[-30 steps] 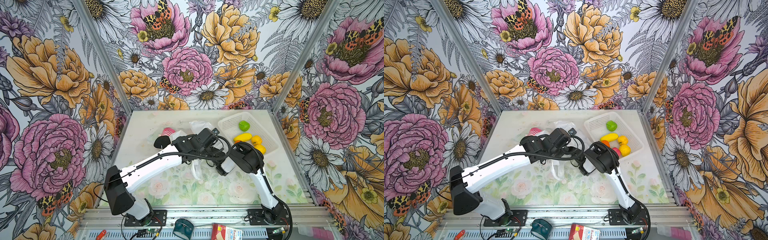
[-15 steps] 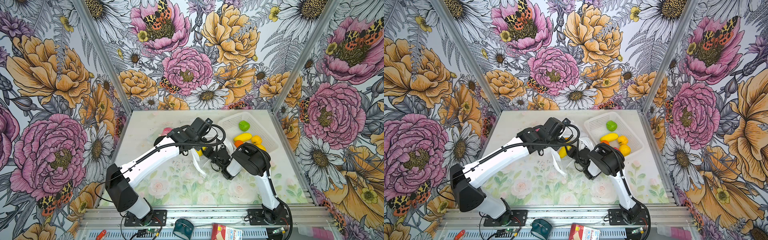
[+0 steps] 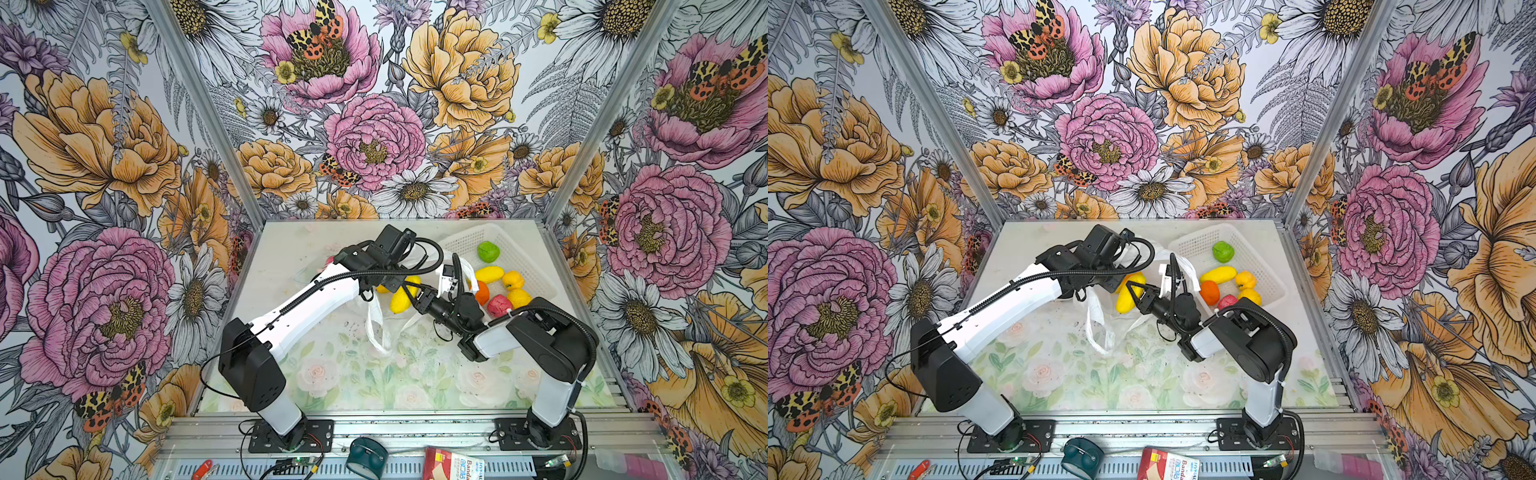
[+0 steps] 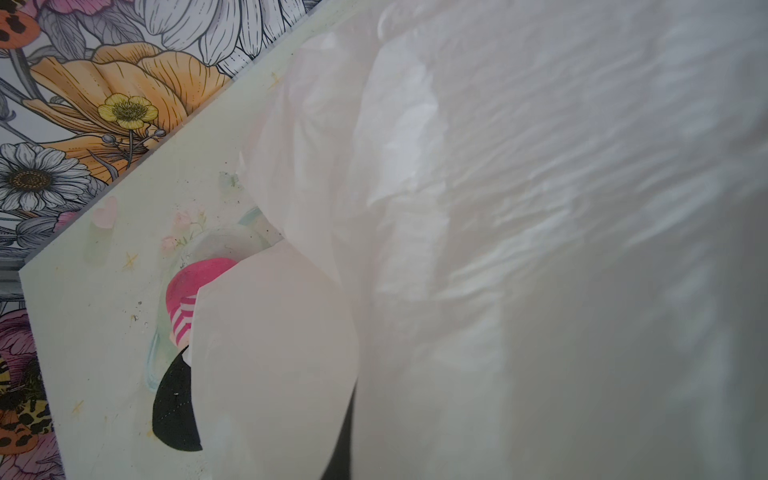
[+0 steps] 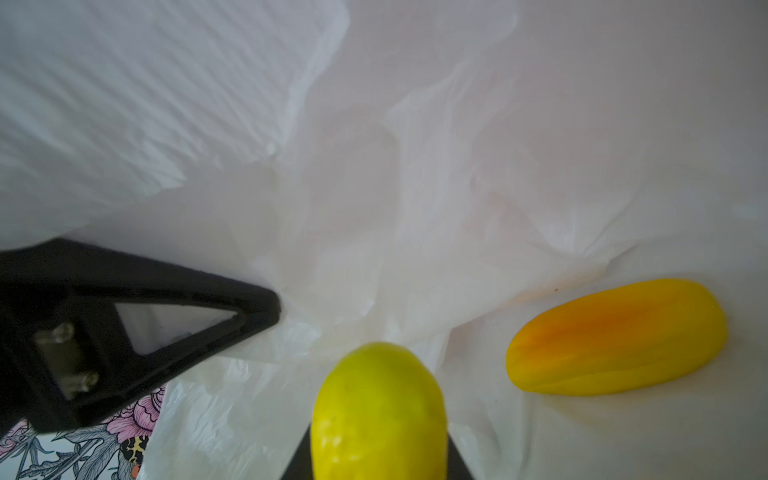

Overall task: Untie the knot of the plastic bag and take out the fruit
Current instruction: 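Close the right gripper on the yellow fruit inside the bag, then lift the yellow fruit out of the bag and over the basket with the right gripper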

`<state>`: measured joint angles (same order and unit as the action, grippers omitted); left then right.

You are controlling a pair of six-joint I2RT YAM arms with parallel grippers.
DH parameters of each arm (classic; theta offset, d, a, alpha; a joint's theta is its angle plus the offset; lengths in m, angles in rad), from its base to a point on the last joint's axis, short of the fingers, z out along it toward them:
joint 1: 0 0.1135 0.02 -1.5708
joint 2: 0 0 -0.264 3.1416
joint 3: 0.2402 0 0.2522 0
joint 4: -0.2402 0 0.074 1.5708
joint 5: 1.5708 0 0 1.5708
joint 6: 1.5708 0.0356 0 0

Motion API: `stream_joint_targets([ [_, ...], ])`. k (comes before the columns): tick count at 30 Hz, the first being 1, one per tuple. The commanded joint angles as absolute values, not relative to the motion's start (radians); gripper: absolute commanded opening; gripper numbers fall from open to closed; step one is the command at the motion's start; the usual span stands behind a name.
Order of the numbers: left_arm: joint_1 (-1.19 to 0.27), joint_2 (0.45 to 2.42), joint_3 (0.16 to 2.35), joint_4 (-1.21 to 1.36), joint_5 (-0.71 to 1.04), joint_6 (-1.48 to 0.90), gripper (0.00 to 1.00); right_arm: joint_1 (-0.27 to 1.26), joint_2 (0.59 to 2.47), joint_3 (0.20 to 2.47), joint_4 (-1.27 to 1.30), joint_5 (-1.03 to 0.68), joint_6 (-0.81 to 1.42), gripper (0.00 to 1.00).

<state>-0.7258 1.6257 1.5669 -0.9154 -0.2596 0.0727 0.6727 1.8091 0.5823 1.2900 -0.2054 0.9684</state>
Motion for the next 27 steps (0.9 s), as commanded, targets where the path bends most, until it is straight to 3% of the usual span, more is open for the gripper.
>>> stream_joint_targets([
  [1, -0.695, 1.622, 1.578, -0.904, -0.216, 0.037, 0.00, 0.680, 1.735, 0.588, 1.175, -0.226, 0.900, 0.12],
  [7, -0.677, 1.615, 1.579, -0.905, -0.156, 0.019, 0.00, 0.687, 1.521, 0.570, 0.930, -0.245, 0.820, 0.11],
  [12, -0.676, 1.607, 1.581, -0.908, -0.165, 0.023, 0.00, 0.695, 1.246, 0.599, 0.560, -0.303, 0.683, 0.11],
  [18, -0.678, 1.608, 1.582, -0.918, -0.201, 0.019, 0.00, 0.665, 0.932, 0.545, 0.329, -0.301, 0.558, 0.11],
  [23, -0.687, 1.615, 1.585, -0.926, -0.202, 0.023, 0.00, 0.592, 0.639, 0.487, 0.094, -0.060, 0.477, 0.11],
  [27, -0.690, 1.614, 1.585, -0.926, -0.202, 0.024, 0.00, 0.520, 0.560, 0.468, -0.046, 0.192, 0.420, 0.12],
])
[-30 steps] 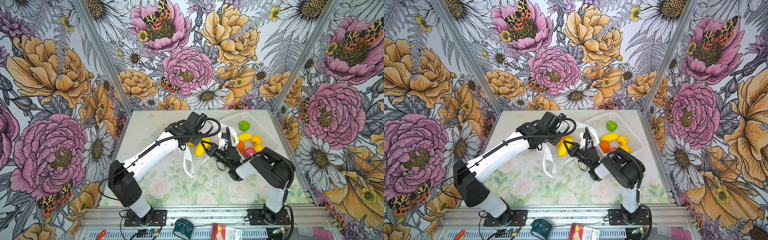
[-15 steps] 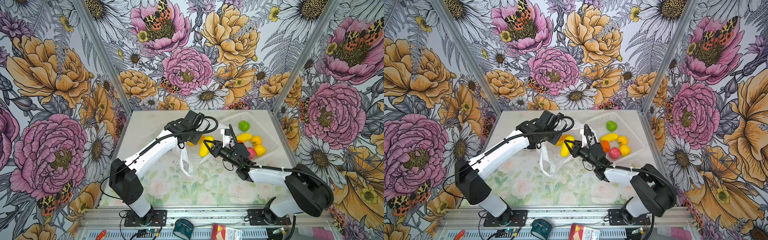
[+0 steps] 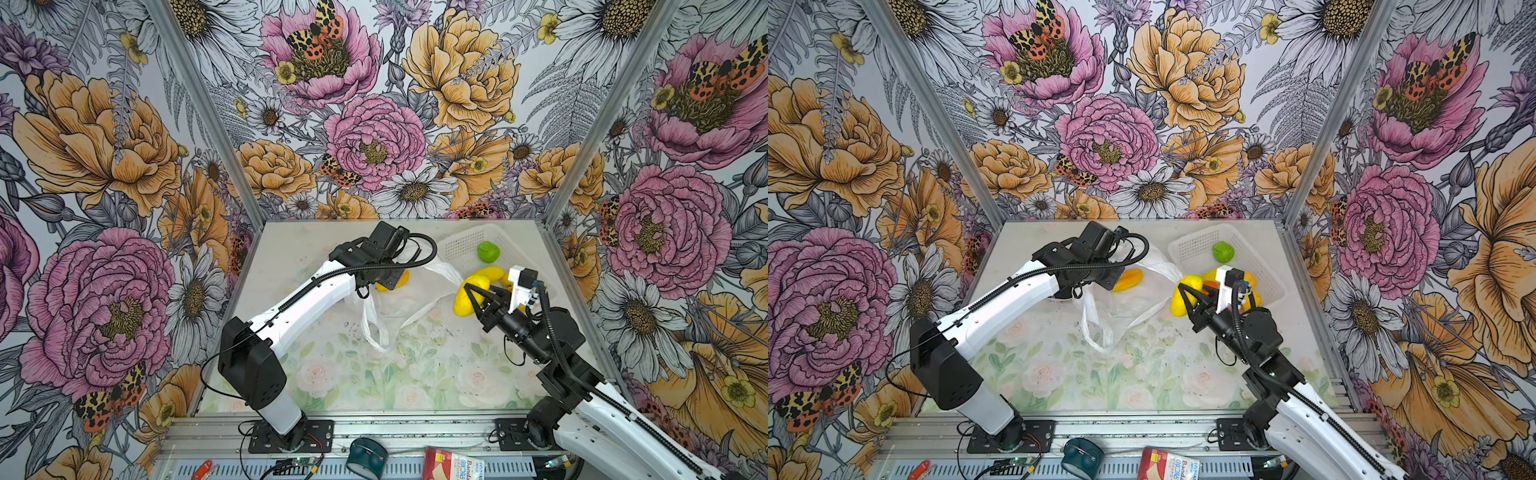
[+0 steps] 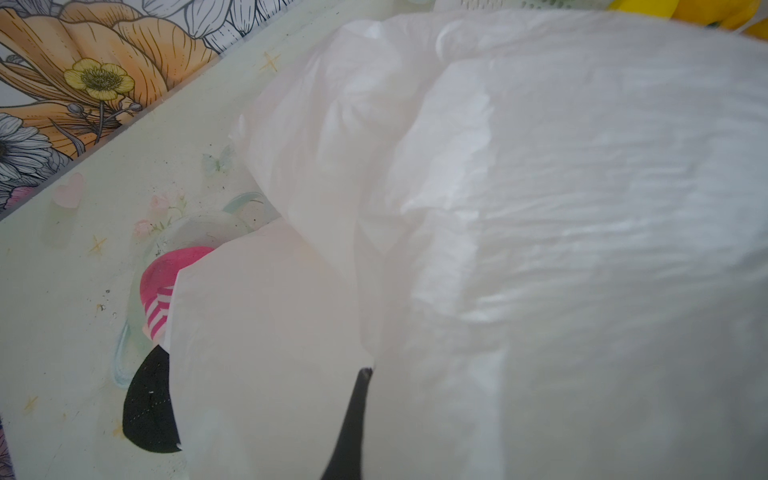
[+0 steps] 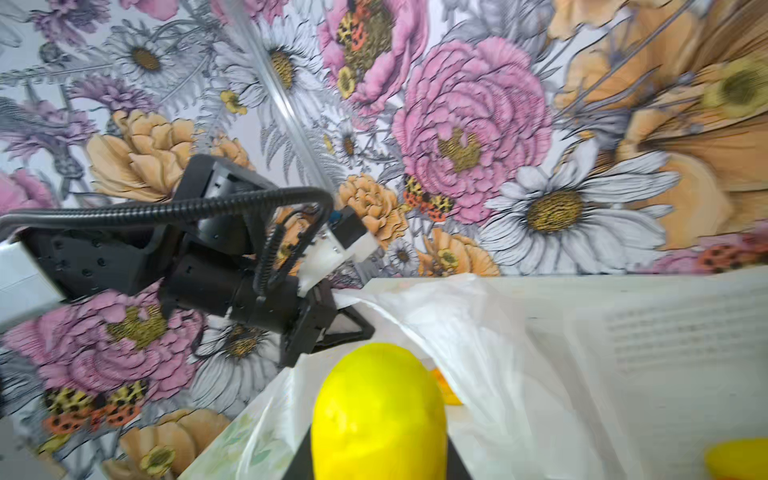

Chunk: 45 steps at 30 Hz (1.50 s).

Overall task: Untie the knot of the plastic bag and take out the fruit
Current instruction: 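Lift the yellow fruit out of the bag and over the basket with the right gripper, then open the right gripper to drop the yellow fruit into the basket, then move the open right gripper back into the bag mouth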

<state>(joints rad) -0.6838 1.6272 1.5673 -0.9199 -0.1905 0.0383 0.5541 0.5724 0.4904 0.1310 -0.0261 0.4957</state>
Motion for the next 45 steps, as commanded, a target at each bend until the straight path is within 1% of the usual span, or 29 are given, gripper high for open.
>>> stream_joint_targets([
  [1, -0.691, 1.614, 1.585, -0.925, -0.202, 0.024, 0.00, 0.488, 0.575, 0.466, -0.053, 0.208, 0.412, 0.12],
  [3, -0.693, 1.613, 1.585, -0.925, -0.202, 0.024, 0.00, 0.418, 0.640, 0.477, -0.052, 0.200, 0.415, 0.09],
  [5, -0.699, 1.613, 1.585, -0.929, -0.235, 0.026, 0.00, 0.342, 0.743, 0.498, -0.017, 0.154, 0.429, 0.06],
  [9, -0.715, 1.614, 1.583, -0.932, -0.257, 0.031, 0.00, 0.236, 1.009, 0.581, 0.090, 0.071, 0.437, 0.05],
  [14, -0.734, 1.617, 1.586, -0.936, -0.265, 0.031, 0.00, 0.198, 1.362, 0.790, 0.129, 0.035, 0.436, 0.04],
  [17, -0.746, 1.615, 1.585, -0.936, -0.273, 0.034, 0.00, 0.195, 1.510, 0.894, 0.139, 0.053, 0.439, 0.06],
  [19, -0.750, 1.610, 1.582, -0.938, -0.275, 0.034, 0.00, 0.194, 1.578, 0.940, 0.140, 0.079, 0.454, 0.12],
  [21, -0.752, 1.607, 1.583, -0.937, -0.279, 0.035, 0.00, 0.192, 1.631, 0.977, 0.144, 0.088, 0.460, 0.14],
  [23, -0.752, 1.605, 1.583, -0.937, -0.281, 0.035, 0.00, 0.192, 1.665, 0.998, 0.144, 0.105, 0.469, 0.19],
  [24, -0.752, 1.606, 1.583, -0.938, -0.279, 0.035, 0.00, 0.192, 1.676, 1.003, 0.146, 0.114, 0.472, 0.23],
  [25, -0.752, 1.605, 1.583, -0.938, -0.277, 0.035, 0.00, 0.192, 1.687, 1.006, 0.150, 0.119, 0.474, 0.30],
  [26, -0.752, 1.605, 1.582, -0.937, -0.275, 0.037, 0.00, 0.193, 1.696, 1.007, 0.152, 0.122, 0.476, 0.40],
  [28, -0.753, 1.606, 1.583, -0.938, -0.275, 0.036, 0.00, 0.192, 1.696, 0.996, 0.158, 0.124, 0.484, 0.69],
  [29, -0.754, 1.607, 1.583, -0.938, -0.276, 0.038, 0.00, 0.193, 1.681, 0.980, 0.174, 0.126, 0.488, 0.76],
  [31, -0.756, 1.606, 1.583, -0.938, -0.278, 0.038, 0.00, 0.192, 1.635, 0.937, 0.205, 0.121, 0.488, 0.85],
  [34, -0.757, 1.606, 1.583, -0.940, -0.280, 0.039, 0.00, 0.192, 1.533, 0.871, 0.231, 0.127, 0.482, 0.91],
  [36, -0.756, 1.605, 1.582, -0.939, -0.281, 0.040, 0.00, 0.192, 1.459, 0.831, 0.231, 0.124, 0.479, 0.92],
  [38, -0.757, 1.606, 1.583, -0.939, -0.282, 0.040, 0.00, 0.194, 1.364, 0.786, 0.223, 0.104, 0.482, 0.91],
  [39, -0.757, 1.606, 1.583, -0.939, -0.284, 0.041, 0.00, 0.197, 1.316, 0.763, 0.225, 0.085, 0.482, 0.89],
  [42, -0.756, 1.609, 1.583, -0.940, -0.284, 0.041, 0.00, 0.223, 1.129, 0.686, 0.237, 0.018, 0.456, 0.78],
  [45, -0.758, 1.610, 1.583, -0.940, -0.285, 0.041, 0.00, 0.292, 0.928, 0.631, 0.225, -0.041, 0.392, 0.68],
])
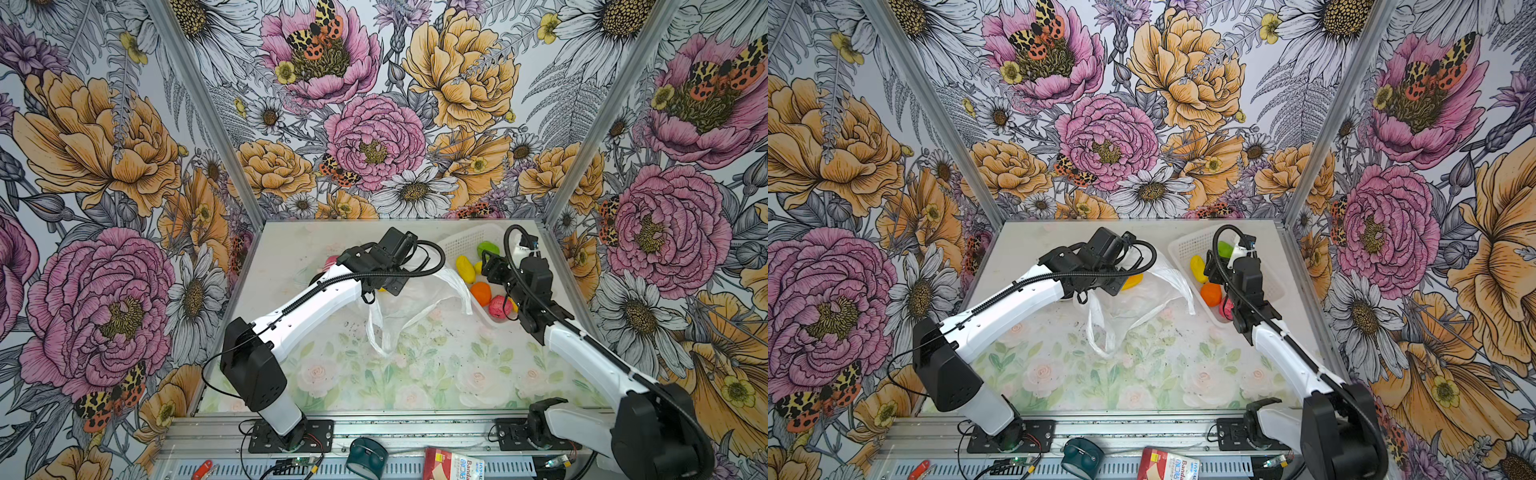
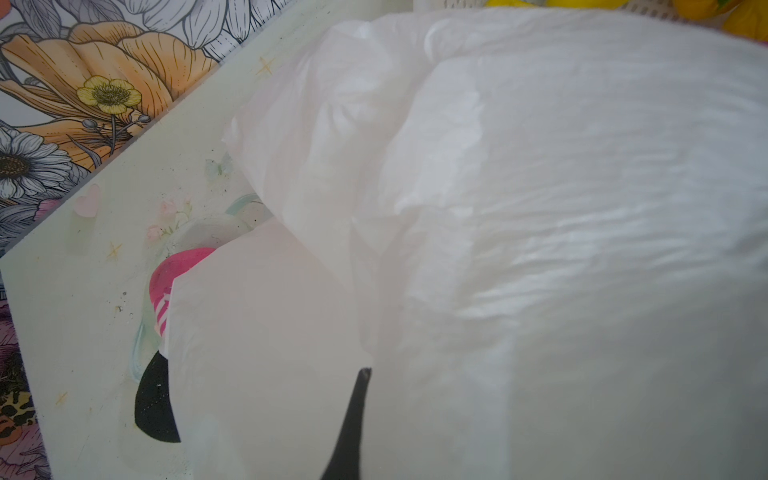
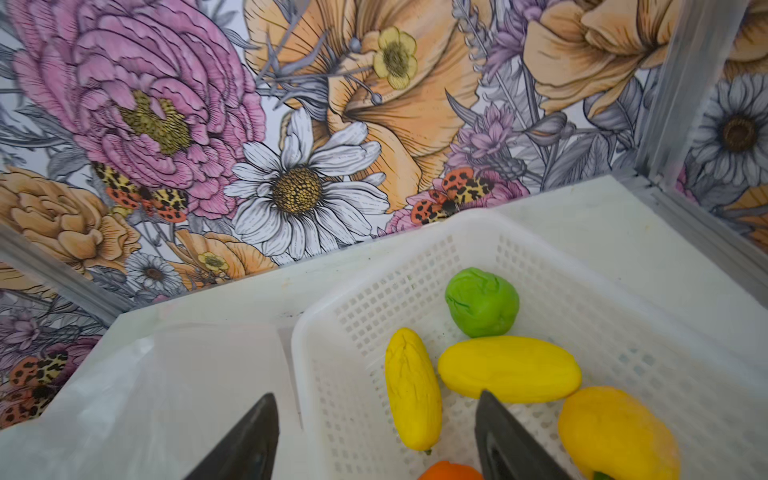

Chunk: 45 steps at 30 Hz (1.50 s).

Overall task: Untie the knot of the plastic bag and take out the fruit
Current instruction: 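Move the open right gripper back into the bag mouth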

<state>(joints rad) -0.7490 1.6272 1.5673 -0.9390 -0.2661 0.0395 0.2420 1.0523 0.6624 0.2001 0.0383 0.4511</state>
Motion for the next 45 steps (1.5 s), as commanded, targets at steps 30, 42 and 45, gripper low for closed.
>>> stream_joint_targets([
  [30, -0.764, 1.551, 1.602, -0.944, -0.332, 0.044, 0.00, 0.776, 1.618, 0.805, 0.336, 0.126, -0.247, 0.40],
  [42, -0.836, 1.535, 1.627, -0.953, -0.413, 0.074, 0.00, 0.777, 2.019, 1.224, 0.143, 0.319, -0.362, 0.79],
  [45, -0.850, 1.532, 1.625, -0.953, -0.395, 0.081, 0.00, 0.781, 2.098, 1.342, 0.056, 0.342, -0.362, 0.83],
])
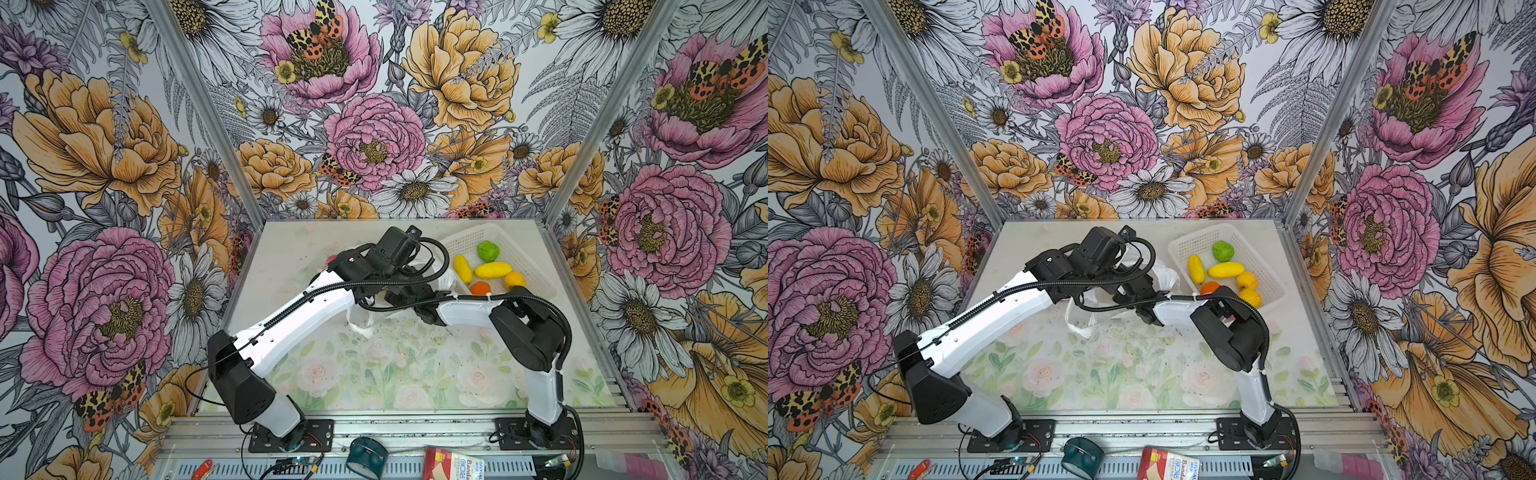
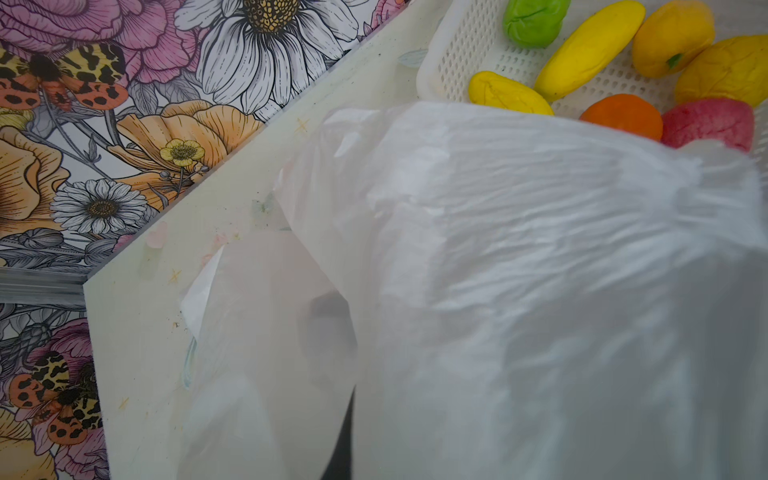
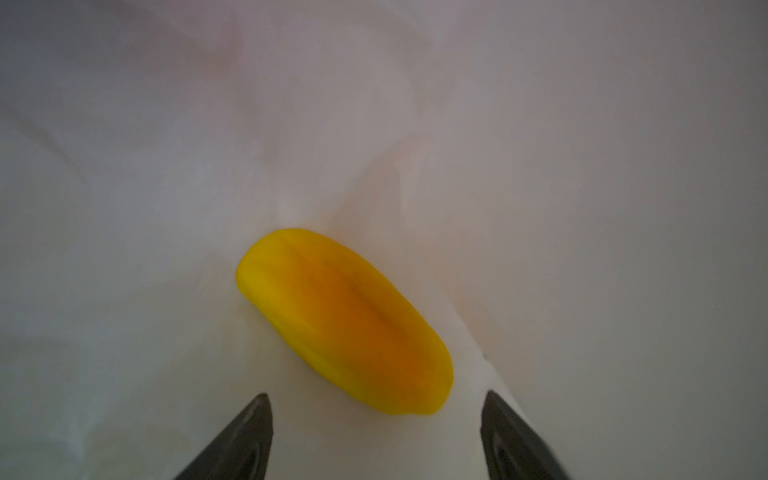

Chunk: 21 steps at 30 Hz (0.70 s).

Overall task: Untie the knot of the plastic bag and take out the fruit
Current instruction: 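Move the open right gripper back into the bag mouth, then lower the right gripper onto the orange-yellow long fruit and close it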

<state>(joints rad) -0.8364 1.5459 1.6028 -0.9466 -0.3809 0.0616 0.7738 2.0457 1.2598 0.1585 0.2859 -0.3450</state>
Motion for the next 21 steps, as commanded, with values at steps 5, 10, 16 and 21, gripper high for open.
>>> stream_joint_targets([
  [5, -0.854, 1.512, 1.620, -0.950, -0.358, 0.084, 0.00, 0.782, 2.202, 1.472, -0.040, 0.400, -0.363, 0.84],
  [10, -0.844, 1.506, 1.615, -0.948, -0.360, 0.081, 0.00, 0.775, 2.181, 1.448, -0.040, 0.379, -0.351, 0.65],
  [16, -0.805, 1.526, 1.608, -0.950, -0.364, 0.068, 0.00, 0.777, 2.046, 1.333, 0.023, 0.279, -0.315, 0.34],
  [21, -0.783, 1.534, 1.605, -0.949, -0.357, 0.059, 0.00, 0.780, 1.907, 1.193, 0.126, 0.174, -0.297, 0.20],
])
